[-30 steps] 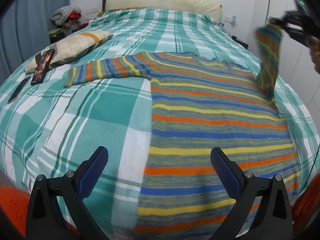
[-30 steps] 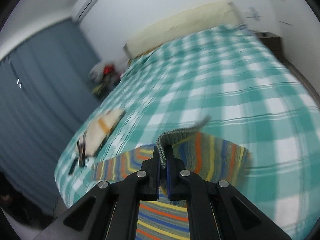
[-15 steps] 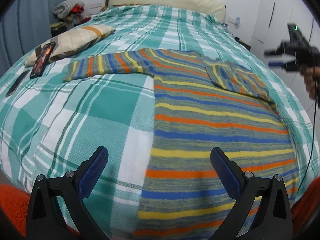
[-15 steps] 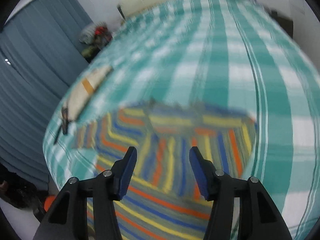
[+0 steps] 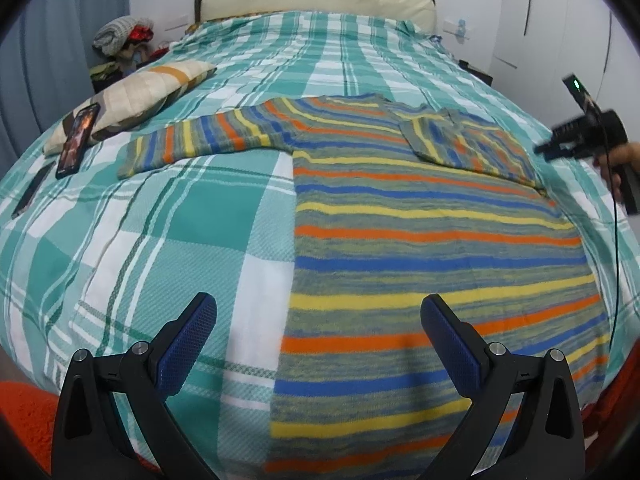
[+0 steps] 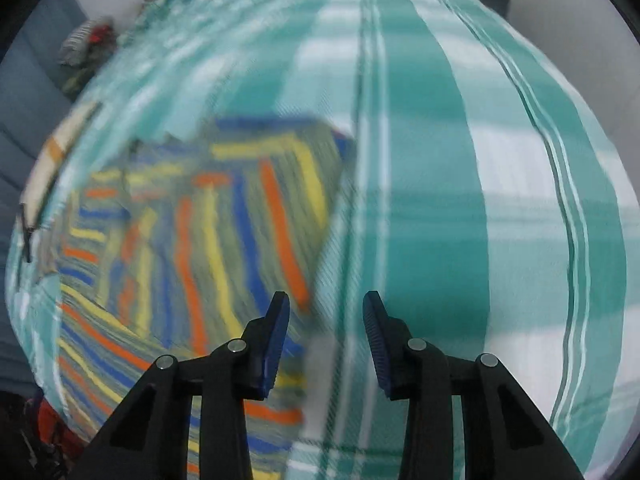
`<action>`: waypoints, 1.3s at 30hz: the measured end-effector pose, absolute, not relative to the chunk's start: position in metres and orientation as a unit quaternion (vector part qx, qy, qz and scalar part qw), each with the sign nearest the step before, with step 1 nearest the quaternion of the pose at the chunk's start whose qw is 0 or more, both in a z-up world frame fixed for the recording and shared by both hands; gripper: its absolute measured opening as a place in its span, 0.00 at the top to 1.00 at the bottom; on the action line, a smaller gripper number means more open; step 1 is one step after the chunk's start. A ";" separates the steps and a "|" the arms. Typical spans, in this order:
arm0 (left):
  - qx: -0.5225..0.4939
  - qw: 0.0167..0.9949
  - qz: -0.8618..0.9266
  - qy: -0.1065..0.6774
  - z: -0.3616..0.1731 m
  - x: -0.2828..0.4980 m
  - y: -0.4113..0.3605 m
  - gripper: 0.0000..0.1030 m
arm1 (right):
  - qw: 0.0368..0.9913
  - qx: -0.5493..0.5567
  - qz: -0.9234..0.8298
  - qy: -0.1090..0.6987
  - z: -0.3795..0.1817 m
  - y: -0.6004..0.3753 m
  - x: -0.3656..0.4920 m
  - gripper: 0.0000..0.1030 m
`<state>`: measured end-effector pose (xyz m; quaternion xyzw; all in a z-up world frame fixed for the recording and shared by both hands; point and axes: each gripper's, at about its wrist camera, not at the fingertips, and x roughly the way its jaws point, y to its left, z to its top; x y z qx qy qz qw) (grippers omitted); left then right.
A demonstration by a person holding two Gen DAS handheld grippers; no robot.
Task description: Fold small clothes
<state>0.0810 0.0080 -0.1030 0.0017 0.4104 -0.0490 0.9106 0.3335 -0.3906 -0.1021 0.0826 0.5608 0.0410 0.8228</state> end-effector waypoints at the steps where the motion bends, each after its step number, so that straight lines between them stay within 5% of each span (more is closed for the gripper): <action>1: 0.002 0.910 -0.048 0.411 -0.104 0.082 0.007 0.01 | 0.826 0.088 0.061 0.554 -0.097 -0.388 0.341 0.62; 9: -0.002 0.902 -0.032 0.431 -0.114 0.089 0.011 0.01 | 0.819 0.040 0.028 0.571 -0.144 -0.358 0.404 0.65; 16: -0.016 0.901 -0.030 0.432 -0.114 0.094 0.016 0.01 | 0.840 0.024 -0.015 0.542 -0.128 -0.369 0.399 0.62; 25: 0.017 0.899 -0.058 0.434 -0.111 0.077 0.000 0.01 | 0.853 -0.033 0.109 0.509 -0.087 -0.329 0.267 0.62; 39: 0.082 0.865 -0.095 0.487 -0.131 0.054 -0.034 0.01 | 0.798 -0.053 0.100 0.592 -0.147 -0.302 0.038 0.61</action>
